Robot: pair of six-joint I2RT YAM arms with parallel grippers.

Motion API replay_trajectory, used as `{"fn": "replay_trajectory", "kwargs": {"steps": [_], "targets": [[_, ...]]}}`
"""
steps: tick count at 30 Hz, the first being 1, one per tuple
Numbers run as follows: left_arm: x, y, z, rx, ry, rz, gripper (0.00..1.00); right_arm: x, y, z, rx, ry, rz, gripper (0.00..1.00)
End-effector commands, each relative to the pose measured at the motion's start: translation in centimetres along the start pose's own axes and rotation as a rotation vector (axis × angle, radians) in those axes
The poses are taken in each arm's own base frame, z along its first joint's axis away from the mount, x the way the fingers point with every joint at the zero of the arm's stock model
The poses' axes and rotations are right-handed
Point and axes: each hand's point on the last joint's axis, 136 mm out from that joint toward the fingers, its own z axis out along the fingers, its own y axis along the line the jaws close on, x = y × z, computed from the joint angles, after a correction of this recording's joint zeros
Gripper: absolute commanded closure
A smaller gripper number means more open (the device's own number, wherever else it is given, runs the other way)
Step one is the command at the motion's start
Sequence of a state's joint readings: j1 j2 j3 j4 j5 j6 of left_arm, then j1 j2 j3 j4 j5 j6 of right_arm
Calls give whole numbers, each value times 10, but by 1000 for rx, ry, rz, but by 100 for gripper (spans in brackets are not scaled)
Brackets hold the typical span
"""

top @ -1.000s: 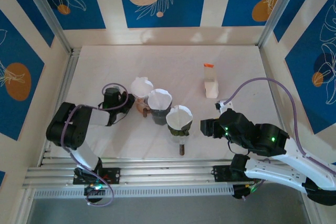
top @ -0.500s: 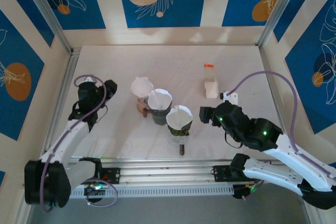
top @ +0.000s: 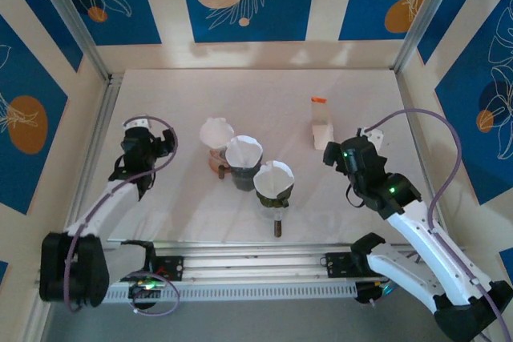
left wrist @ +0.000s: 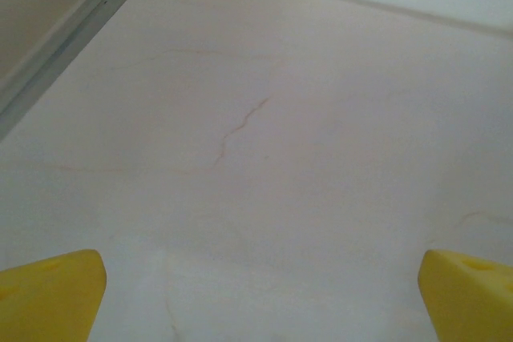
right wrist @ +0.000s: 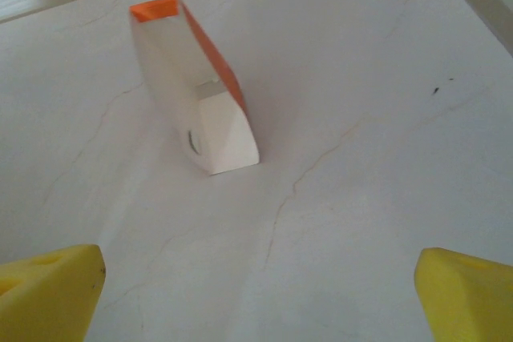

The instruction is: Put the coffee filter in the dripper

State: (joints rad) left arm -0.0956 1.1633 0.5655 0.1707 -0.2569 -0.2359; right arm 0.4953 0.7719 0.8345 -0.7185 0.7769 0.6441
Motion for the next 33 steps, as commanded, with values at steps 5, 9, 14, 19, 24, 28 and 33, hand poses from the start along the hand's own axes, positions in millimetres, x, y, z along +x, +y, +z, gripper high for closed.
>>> {"fn": "replay_trajectory", "kwargs": {"steps": [5,9,14,19,24,28,33], "targets": [[8,9,28,-62,-119,150,0,1,5,13,-22,5,-14,1],[15,12,32,-65,-211,156,0,3,23,27,-105,-8,-96,1],[31,-2,39,21,-199,187,0,-6,28,42,-140,-114,-131,1],[38,-3,50,33,-164,191,0,-18,21,65,-150,-183,-137,1],[37,-5,50,37,-190,196,0,-11,-2,103,-126,-230,-157,1],[37,-5,49,41,-195,195,0,4,-12,134,-108,-226,-178,1],[37,-5,50,42,-191,196,0,1,-10,162,-145,-271,-189,1]]}}
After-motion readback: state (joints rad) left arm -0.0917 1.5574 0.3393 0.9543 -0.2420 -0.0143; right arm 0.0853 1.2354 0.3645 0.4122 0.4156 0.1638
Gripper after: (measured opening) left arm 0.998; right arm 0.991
